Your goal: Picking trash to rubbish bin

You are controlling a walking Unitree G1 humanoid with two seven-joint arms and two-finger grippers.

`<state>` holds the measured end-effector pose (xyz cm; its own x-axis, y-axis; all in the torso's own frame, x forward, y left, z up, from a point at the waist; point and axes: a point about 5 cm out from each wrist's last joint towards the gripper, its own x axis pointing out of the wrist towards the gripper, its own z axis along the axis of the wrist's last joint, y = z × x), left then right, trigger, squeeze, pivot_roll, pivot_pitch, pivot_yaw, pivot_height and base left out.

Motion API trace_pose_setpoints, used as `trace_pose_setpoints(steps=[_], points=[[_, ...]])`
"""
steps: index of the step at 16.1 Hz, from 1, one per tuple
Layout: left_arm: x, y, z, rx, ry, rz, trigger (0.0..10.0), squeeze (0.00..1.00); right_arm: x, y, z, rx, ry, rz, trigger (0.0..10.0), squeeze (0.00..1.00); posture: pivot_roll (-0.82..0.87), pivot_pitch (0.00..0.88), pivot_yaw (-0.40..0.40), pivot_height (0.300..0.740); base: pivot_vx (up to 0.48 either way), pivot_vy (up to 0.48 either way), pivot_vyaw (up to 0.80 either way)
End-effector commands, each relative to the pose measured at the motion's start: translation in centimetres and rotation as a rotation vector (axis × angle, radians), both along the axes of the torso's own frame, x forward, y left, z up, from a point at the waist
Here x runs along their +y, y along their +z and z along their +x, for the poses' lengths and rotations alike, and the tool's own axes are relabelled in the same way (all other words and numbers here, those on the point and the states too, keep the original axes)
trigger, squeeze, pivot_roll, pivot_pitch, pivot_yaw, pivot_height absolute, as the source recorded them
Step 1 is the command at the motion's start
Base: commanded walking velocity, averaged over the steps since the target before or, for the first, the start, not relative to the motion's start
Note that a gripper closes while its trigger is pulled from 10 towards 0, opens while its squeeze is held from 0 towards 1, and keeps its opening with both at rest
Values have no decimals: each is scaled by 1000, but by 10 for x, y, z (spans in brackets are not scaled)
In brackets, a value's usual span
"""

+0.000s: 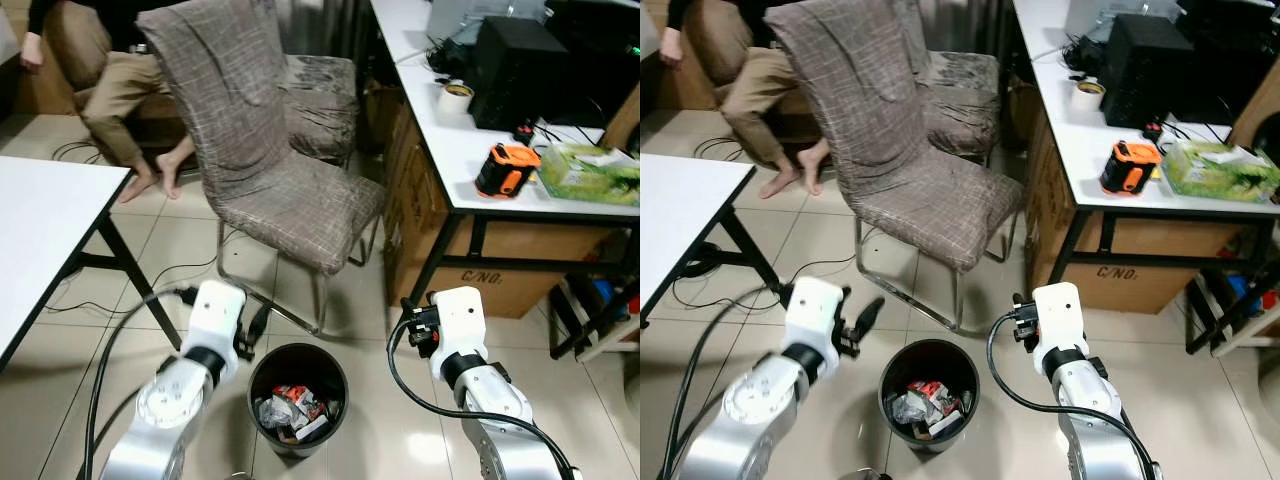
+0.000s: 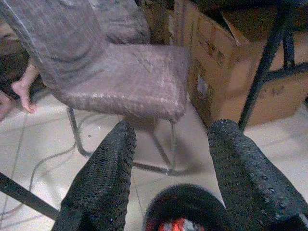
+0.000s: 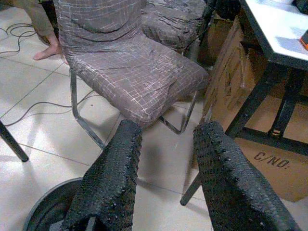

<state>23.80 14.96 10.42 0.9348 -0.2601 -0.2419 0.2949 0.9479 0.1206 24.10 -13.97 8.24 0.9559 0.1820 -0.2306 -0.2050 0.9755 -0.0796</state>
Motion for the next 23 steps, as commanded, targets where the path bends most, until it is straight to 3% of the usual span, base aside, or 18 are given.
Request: trace_pose_setpoints(steps=[1,5,10,11,15,23], points=[[1,2,2,-5,11,0,10000,0,1,1,2,5,-1,8,10000,0,0,9,-39,740,-247,0,0],[2,9,3,-30,8,6,10000,0,10,15,5,-47,48,54,10000,0,11,9,-46,740,-270,0,0],[3,18,4,-59,6,28,10000,0,21,29,12,-107,119,15,10000,0,32,8,-49,740,-265,0,0],[4,21,5,-67,7,32,10000,0,24,34,15,-119,111,50,10000,0,33,11,-48,740,-247,0,0],[6,49,15,-150,35,8,10000,0,22,61,26,-218,85,86,10000,0,34,12,-51,740,-247,0,0],[9,62,21,-176,55,9,10000,0,30,69,28,-247,144,57,10000,0,31,19,-59,740,-247,0,158]])
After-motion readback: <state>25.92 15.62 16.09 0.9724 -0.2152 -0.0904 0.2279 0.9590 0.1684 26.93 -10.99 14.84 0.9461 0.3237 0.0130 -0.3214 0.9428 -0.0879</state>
